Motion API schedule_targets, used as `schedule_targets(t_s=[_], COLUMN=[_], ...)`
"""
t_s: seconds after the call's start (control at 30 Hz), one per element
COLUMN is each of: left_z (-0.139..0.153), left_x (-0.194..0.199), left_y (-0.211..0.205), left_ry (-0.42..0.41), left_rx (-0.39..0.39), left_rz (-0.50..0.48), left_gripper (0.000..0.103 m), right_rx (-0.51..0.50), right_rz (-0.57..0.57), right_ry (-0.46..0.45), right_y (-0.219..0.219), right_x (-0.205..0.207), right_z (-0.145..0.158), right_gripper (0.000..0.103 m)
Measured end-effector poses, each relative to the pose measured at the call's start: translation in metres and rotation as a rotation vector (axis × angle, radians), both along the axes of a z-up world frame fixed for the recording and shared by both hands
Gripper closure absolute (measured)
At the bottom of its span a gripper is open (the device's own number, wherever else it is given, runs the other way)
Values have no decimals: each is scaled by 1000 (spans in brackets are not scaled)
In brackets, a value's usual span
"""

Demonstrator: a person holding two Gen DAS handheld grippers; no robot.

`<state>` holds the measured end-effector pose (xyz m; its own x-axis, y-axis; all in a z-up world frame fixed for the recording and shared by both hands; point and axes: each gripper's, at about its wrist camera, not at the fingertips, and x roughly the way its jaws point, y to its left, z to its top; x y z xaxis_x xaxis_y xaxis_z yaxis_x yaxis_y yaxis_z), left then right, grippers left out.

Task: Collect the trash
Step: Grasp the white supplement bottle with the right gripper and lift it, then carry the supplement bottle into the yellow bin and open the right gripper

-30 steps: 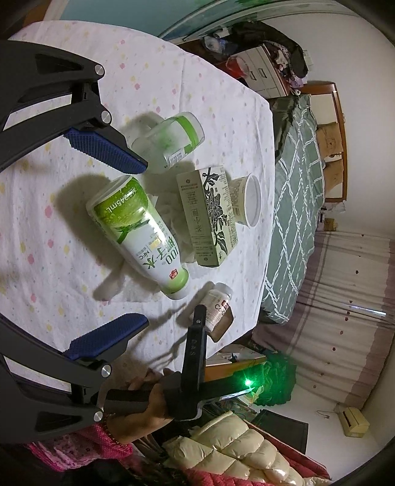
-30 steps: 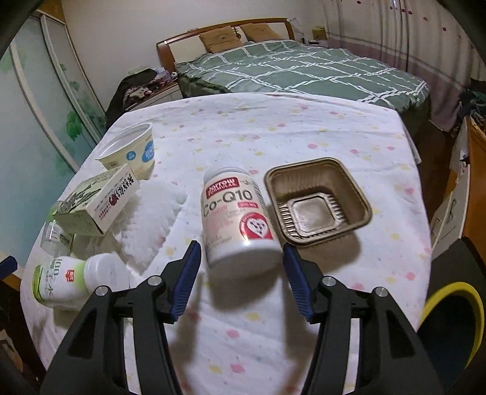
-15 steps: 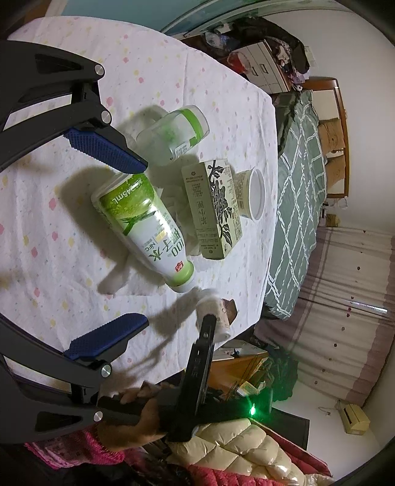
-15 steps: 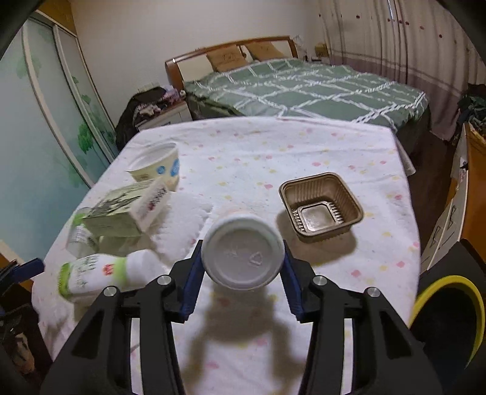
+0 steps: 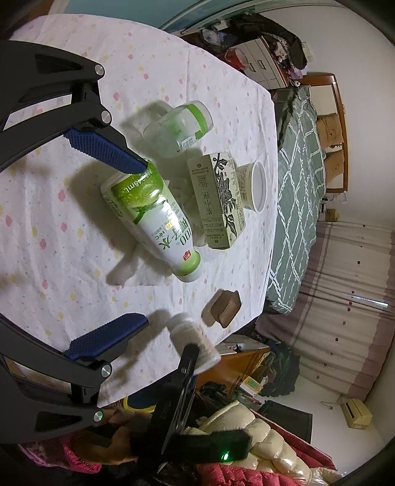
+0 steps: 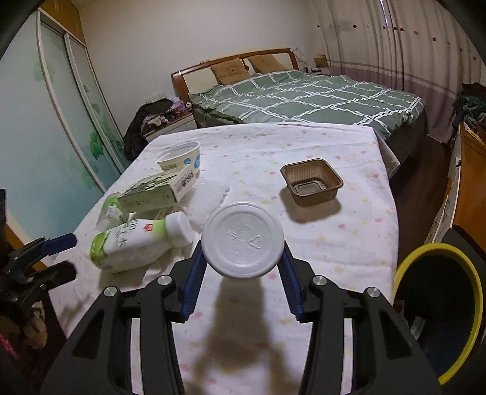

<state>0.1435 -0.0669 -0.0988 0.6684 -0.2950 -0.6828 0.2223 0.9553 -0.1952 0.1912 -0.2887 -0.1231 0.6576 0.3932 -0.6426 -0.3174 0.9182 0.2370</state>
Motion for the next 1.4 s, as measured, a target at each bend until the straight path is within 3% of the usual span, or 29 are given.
schedule_targets(t_s=[0.13, 0.33, 0.7, 1.03, 1.1, 1.4], left_z=[-2, -5, -15, -23, -24, -24], left_x=[-1, 0, 7, 14, 15, 19], left_y=[-1, -3, -9, -10, -9, 4], left_ry=[5, 14, 41, 52, 49, 23], left_rx=[4, 8, 19, 44, 48, 47], left_rz=[-1, -5, -13, -9, -9, -27], left_gripper=[11, 11, 11, 11, 11, 11], right_rx=[24, -8, -72, -92, -99, -122], right_rz=[-47, -223, -527, -644, -655, -639], right_ry=[-26, -51, 88, 234, 236, 218], right_y=[-22, -79, -179, -212, -214, -208], right_x=[-17, -37, -38, -22, -23, -30], right_z=[11, 17, -43, -101, -103, -97], right_gripper=[58, 58, 58, 57, 49, 47])
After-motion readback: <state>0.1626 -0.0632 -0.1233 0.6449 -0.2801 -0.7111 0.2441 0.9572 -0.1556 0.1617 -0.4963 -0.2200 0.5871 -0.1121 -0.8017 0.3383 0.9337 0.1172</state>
